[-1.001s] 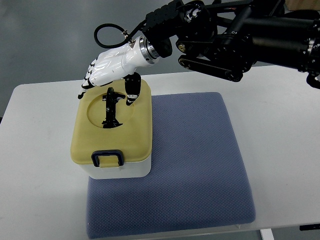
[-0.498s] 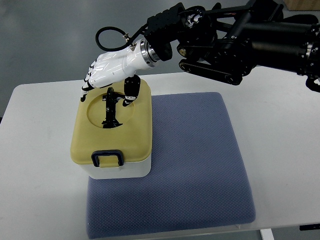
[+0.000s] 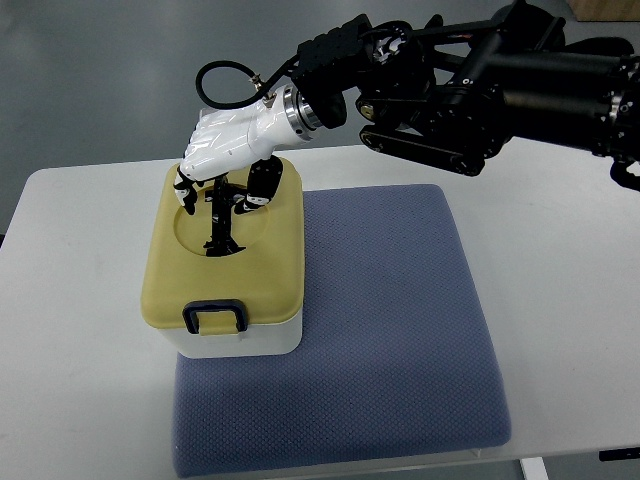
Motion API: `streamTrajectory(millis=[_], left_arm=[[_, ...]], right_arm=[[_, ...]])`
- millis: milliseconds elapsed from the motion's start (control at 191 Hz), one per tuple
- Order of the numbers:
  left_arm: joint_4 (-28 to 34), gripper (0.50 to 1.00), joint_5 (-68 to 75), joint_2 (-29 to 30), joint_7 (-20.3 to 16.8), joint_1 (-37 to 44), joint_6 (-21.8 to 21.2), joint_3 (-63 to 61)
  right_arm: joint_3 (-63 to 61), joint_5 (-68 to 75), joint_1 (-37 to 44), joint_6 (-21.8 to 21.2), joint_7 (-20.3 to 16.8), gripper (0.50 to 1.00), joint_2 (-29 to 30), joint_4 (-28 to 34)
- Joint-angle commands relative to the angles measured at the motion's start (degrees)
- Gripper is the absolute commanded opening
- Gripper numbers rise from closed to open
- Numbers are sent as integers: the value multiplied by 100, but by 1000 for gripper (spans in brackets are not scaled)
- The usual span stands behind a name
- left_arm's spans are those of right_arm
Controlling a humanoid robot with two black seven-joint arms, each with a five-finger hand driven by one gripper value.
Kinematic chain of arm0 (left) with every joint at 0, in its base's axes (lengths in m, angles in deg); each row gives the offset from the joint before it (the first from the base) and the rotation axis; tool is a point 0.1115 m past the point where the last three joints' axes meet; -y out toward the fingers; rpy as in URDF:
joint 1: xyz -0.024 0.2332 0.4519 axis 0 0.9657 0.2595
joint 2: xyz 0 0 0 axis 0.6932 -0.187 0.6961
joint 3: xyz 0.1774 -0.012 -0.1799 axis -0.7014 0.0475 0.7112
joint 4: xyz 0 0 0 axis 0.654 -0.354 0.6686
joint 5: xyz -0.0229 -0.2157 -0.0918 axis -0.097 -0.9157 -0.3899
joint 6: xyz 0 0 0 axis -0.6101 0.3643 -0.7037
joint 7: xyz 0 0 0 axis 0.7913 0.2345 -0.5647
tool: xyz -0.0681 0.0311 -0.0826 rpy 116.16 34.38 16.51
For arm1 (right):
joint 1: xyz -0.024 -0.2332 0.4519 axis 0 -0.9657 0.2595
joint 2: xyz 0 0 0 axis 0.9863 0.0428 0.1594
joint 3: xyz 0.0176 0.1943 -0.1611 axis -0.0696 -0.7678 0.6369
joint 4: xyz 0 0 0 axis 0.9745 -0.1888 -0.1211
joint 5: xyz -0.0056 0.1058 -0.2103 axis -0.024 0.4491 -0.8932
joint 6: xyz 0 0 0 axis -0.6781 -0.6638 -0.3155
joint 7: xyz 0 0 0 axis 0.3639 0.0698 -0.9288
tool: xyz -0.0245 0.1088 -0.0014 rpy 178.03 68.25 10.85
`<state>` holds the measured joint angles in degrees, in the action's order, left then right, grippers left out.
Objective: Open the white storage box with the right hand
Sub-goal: 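Lower the right hand and close its fingers around the black lid handle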
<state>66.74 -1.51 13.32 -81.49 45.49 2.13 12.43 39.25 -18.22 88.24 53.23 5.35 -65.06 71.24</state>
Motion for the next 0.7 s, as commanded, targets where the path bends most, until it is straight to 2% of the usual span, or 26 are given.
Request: streamTrajectory(millis=[0,147,236,697], left_arm=[[0,1000,0,0,0,1,2,0],[0,1000,0,0,0,1,2,0],[0,1000,0,0,0,1,2,0],[0,1000,0,0,0,1,2,0]], right_arm=[[-9,0,-19,3,0,631,0,0],[0,0,-45,109,0,568,0,0],[0,-8,-45,126,0,500,0,0],[-18,-8,34,144,0,500,0,0]])
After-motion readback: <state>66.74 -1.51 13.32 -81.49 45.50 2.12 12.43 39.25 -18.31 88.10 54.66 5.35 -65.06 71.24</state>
